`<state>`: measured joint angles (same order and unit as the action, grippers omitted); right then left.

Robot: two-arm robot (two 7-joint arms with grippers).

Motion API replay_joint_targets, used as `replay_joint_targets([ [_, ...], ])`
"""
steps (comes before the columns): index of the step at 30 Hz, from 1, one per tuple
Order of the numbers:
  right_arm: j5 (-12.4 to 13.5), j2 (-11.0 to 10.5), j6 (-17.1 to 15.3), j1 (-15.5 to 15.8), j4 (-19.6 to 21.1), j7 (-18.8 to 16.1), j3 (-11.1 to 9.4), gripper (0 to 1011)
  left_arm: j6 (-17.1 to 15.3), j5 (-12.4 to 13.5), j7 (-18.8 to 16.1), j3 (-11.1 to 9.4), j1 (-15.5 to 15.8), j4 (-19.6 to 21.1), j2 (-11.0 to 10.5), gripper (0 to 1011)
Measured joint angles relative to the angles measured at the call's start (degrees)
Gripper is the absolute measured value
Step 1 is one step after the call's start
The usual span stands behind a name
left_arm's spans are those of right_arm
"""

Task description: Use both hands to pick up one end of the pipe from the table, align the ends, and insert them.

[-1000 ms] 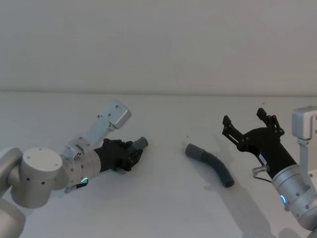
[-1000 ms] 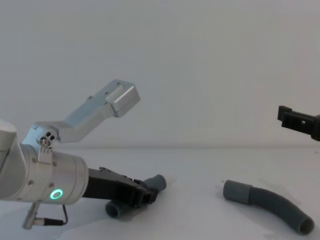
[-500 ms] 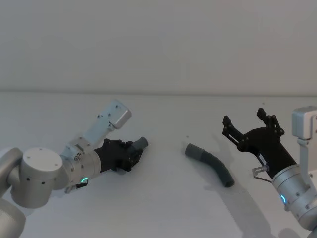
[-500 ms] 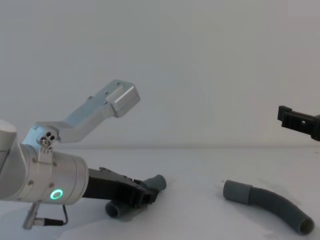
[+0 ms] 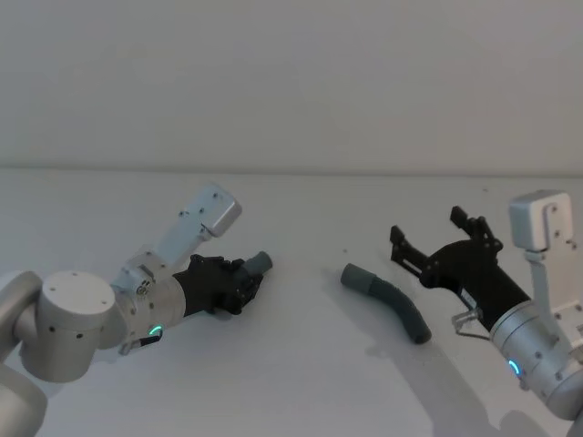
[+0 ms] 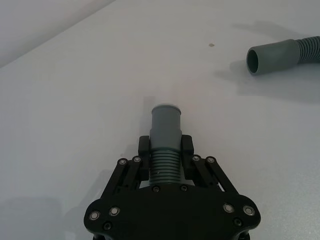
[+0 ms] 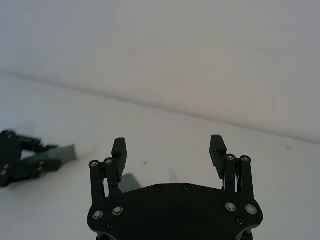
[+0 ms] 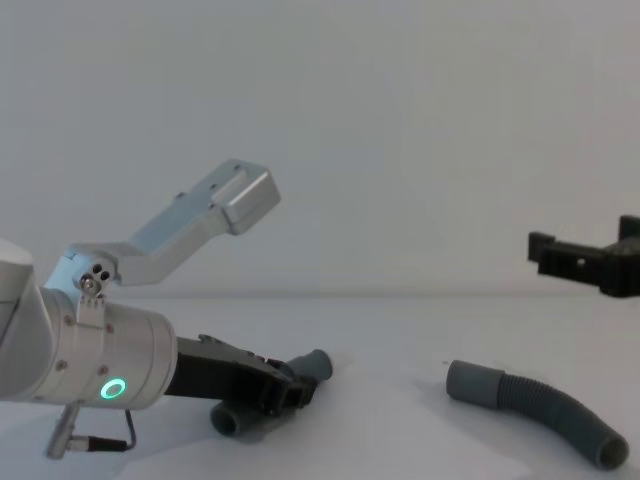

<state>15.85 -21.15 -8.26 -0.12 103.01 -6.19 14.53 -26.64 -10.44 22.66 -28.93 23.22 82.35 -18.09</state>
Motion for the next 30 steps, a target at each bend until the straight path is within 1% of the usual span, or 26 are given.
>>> replay_joint_targets([
  [3, -0.1, -0.6, -1.8, -0.2, 0.5, -0.9, 0.4, 1002, 0.0, 0.0, 0.0, 0.0, 0.0, 0.0, 0.0, 345],
  [4, -0.1, -1.3, -3.8, -0.5, 0.9, -1.9, 0.9, 1002, 0.0, 0.0, 0.0, 0.0, 0.0, 0.0, 0.0, 345],
  [5, -0.1, -1.6, -4.4, -0.6, 1.1, -2.2, 1.0, 1002, 0.0, 0.0, 0.0, 0.0, 0.0, 0.0, 0.0, 345],
  [6, -0.1, -2.0, -5.7, -0.8, 1.3, -2.8, 1.2, 1002, 0.0, 0.0, 0.0, 0.0, 0.0, 0.0, 0.0, 345],
  [7, -0.1, -2.1, -6.1, -0.9, 1.4, -2.9, 1.3, 1002, 0.0, 0.0, 0.0, 0.0, 0.0, 0.0, 0.0, 345],
  [8, -0.1, -2.4, -7.4, -1.0, 1.6, -3.5, 1.5, 1002, 0.0, 0.0, 0.0, 0.0, 0.0, 0.0, 0.0, 345],
  [12, 0.0, -3.0, -10.3, -1.6, 1.7, -4.5, 1.9, 1002, 0.0, 0.0, 0.0, 0.0, 0.0, 0.0, 0.0, 345],
  [15, 0.0, -3.2, -11.9, -2.0, 1.6, -4.9, 2.1, 1002, 0.0, 0.0, 0.0, 0.0, 0.0, 0.0, 0.0, 345],
  [22, 0.3, -3.1, -16.3, -3.8, 0.0, -6.0, 2.4, 1002, 0.0, 0.0, 0.0, 0.0, 0.0, 0.0, 0.0, 345],
  [23, 0.3, -3.1, -16.3, -3.8, 0.0, -6.0, 2.4, 1002, 0.0, 0.0, 0.0, 0.0, 0.0, 0.0, 0.0, 345],
  [30, 0.7, -2.6, -19.4, -5.6, -2.1, -7.0, 2.6, 1002, 0.0, 0.0, 0.0, 0.0, 0.0, 0.0, 0.0, 345],
])
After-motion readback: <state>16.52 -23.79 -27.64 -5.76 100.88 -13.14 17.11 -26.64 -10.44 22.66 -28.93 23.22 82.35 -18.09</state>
